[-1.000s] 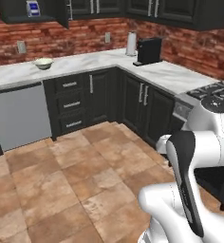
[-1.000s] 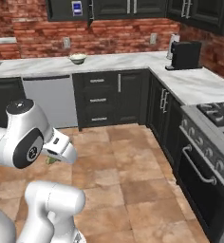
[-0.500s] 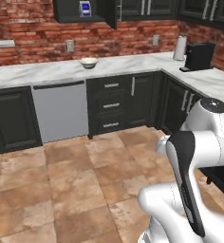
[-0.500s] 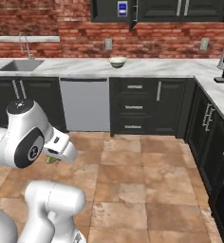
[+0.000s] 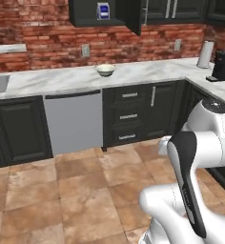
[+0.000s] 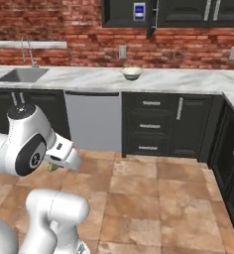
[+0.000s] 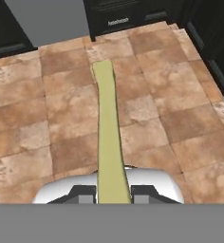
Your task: Pick the egg and butter from the fridge and place them by the bowl for mixing.
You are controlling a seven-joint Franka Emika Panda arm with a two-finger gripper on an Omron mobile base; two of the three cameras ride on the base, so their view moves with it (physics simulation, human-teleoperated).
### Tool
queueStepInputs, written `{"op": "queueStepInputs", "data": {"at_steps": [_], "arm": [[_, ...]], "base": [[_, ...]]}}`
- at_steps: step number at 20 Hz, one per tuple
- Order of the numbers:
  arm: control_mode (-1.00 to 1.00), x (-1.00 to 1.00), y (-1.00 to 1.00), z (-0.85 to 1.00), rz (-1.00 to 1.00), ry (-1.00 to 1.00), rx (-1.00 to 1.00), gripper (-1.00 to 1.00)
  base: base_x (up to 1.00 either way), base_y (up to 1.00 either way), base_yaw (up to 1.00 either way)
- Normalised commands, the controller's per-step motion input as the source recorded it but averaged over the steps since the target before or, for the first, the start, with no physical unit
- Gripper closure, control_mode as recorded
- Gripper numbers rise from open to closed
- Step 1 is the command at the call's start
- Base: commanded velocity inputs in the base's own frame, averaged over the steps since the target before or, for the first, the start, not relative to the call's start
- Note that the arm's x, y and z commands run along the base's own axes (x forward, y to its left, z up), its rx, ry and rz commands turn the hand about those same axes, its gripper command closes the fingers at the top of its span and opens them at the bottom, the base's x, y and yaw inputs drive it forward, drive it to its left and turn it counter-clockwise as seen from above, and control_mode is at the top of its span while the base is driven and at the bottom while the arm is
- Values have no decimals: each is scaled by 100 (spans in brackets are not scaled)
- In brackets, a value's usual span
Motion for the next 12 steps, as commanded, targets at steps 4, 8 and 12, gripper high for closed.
{"op": "queueStepInputs", "data": {"at_steps": [4,8,12], "arm": [[100,0,0,0,0,0,0,100],[100,0,0,0,0,0,0,100],[100,0,0,0,0,0,0,100]], "base": [[94,41,27],[99,21,17],[100,19,11]]}}
